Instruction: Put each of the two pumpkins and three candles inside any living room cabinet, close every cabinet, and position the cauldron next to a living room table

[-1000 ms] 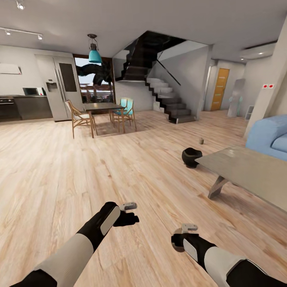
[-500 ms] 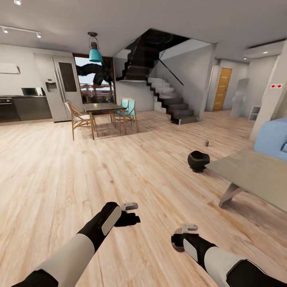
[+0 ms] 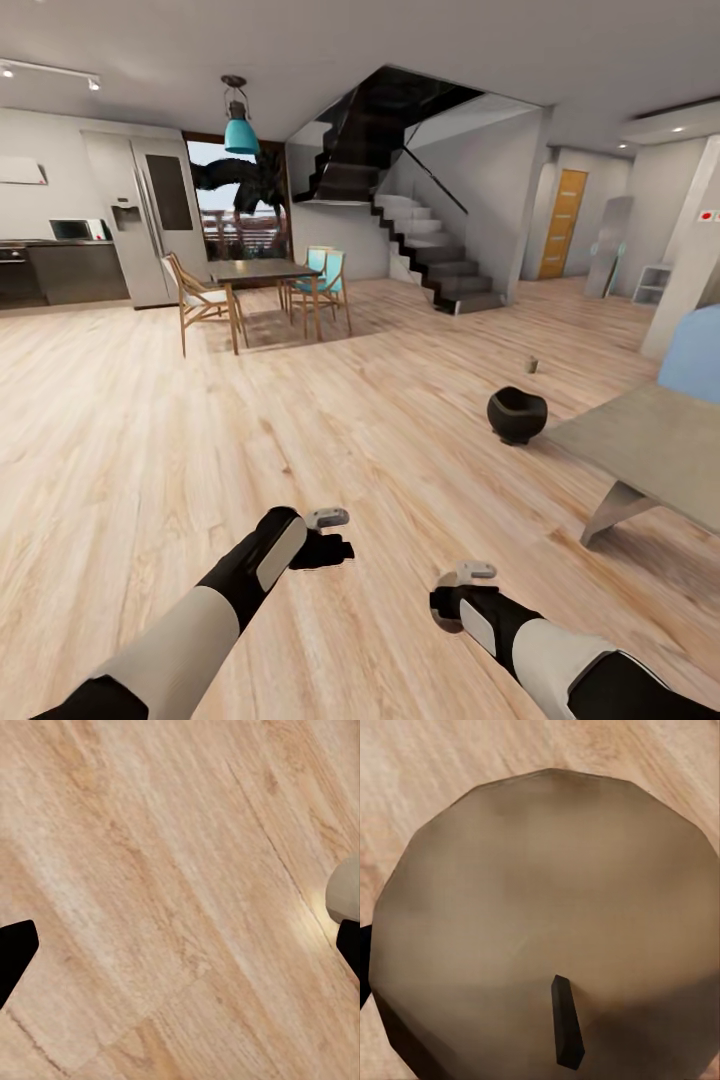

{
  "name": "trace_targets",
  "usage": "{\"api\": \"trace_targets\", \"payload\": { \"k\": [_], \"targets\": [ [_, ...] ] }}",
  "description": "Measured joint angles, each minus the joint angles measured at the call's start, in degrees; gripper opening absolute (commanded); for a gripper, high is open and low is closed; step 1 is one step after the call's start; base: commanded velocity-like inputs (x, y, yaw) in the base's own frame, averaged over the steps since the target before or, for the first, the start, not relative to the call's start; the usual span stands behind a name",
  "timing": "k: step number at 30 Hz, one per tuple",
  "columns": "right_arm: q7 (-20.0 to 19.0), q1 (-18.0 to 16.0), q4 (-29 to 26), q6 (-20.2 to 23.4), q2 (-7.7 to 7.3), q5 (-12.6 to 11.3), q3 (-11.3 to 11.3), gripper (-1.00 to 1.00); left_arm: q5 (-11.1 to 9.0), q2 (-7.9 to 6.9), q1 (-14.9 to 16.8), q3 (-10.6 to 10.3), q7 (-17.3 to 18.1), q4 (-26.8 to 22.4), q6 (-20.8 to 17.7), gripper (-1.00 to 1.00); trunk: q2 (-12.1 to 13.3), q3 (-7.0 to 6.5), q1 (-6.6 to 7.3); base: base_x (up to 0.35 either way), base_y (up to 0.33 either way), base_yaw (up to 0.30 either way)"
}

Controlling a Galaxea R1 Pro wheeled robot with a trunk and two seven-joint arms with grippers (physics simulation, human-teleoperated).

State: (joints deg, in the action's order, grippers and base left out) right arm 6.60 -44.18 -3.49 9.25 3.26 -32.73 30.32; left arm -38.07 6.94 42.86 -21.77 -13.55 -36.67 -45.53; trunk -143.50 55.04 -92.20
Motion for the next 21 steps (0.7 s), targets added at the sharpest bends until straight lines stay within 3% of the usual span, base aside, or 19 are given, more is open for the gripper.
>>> {"api": "trace_targets", "payload": {
  "k": [21],
  "targets": [
    [0.00,0.00,-0.04,0.01,0.00,0.00,0.00,-1.00,0.00,0.24,0.00,0.00,0.00,0.09,0.00,1.00,0.00,0.00,0.00,0.296,0.151,0.000]
  ]
}}
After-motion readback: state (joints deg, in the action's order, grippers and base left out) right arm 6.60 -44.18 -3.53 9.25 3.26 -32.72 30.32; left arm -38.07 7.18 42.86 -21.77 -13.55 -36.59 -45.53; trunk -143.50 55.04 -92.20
